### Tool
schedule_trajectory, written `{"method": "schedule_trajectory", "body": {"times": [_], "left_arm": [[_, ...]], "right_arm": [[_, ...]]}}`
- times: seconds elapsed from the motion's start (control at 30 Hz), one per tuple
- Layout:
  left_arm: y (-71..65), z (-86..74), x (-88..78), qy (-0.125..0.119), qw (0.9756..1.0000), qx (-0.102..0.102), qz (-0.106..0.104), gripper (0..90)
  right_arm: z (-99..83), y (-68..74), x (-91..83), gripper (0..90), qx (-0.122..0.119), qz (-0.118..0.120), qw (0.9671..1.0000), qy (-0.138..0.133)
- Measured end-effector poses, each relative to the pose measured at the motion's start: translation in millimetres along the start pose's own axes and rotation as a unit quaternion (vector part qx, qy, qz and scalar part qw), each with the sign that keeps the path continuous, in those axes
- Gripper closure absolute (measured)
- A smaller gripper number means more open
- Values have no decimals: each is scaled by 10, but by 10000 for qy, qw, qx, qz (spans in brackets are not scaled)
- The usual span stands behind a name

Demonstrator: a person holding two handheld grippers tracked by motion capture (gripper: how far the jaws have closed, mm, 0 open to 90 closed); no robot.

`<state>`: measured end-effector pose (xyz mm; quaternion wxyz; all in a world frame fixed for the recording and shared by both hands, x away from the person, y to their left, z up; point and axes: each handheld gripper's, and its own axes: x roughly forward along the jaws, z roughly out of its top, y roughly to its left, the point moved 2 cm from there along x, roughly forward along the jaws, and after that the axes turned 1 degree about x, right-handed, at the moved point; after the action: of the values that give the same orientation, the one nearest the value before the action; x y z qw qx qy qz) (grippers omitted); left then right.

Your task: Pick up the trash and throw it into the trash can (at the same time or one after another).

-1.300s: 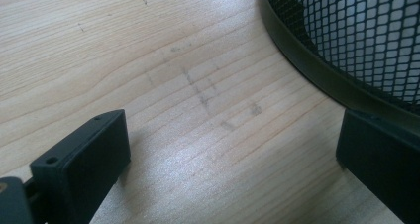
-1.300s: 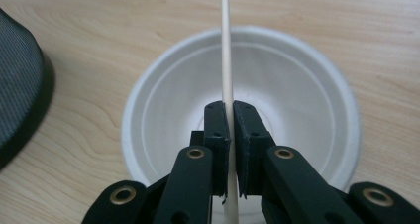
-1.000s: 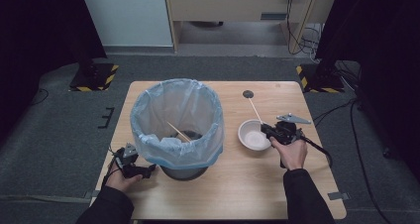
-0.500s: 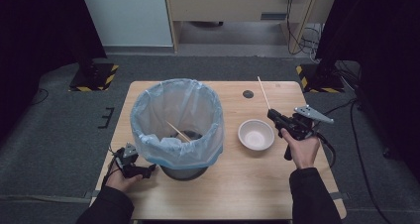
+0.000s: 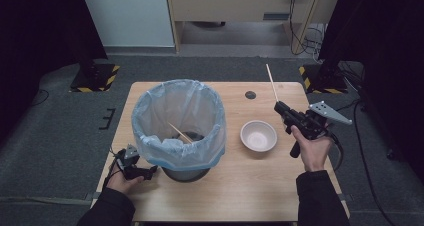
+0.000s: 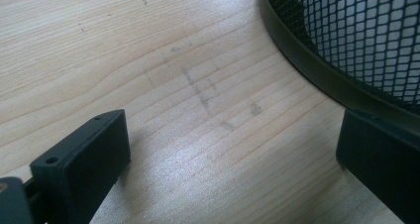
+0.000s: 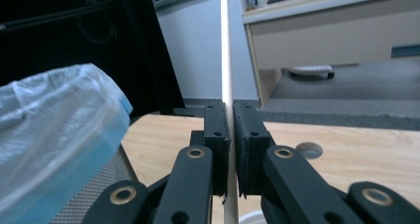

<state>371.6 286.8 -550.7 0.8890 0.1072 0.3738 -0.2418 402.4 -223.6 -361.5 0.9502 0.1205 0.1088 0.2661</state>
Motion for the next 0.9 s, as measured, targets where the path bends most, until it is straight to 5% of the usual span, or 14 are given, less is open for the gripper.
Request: {"method": "schedule_trajectory", "body": {"times": [0.57,0.9], "left_arm": [[0,0,0,-1,10000,-1,2,0],[0,0,0,-5,10000,-2,-2,0]], "right_arm": [[313,365,-151,858,-148,465,9972,-573],[547,635,-205,858,-274,773,9926,-893]]}}
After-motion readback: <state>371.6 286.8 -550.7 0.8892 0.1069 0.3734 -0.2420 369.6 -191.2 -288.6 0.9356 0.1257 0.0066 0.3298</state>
